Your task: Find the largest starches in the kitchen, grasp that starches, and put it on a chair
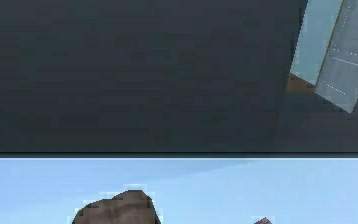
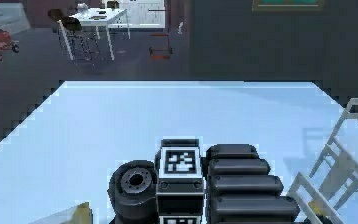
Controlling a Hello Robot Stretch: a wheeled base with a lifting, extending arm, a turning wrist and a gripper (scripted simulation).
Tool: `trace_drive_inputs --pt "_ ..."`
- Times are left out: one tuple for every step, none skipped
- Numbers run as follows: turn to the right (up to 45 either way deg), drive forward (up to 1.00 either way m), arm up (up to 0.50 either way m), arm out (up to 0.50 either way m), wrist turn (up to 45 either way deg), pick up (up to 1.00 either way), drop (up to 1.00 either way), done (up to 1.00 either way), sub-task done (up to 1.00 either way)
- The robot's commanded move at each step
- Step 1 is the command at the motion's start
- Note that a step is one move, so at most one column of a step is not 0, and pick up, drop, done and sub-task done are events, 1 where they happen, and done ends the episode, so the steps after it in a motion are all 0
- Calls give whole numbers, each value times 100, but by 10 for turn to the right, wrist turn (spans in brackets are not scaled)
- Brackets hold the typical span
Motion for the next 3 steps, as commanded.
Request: trace_drive_inputs --pt "-450 0 0 0 0 0 0 0 0" --pt "-390 0 0 0 0 0 0 0 0" --pt "0 50 0 0 0 0 0 0 0"
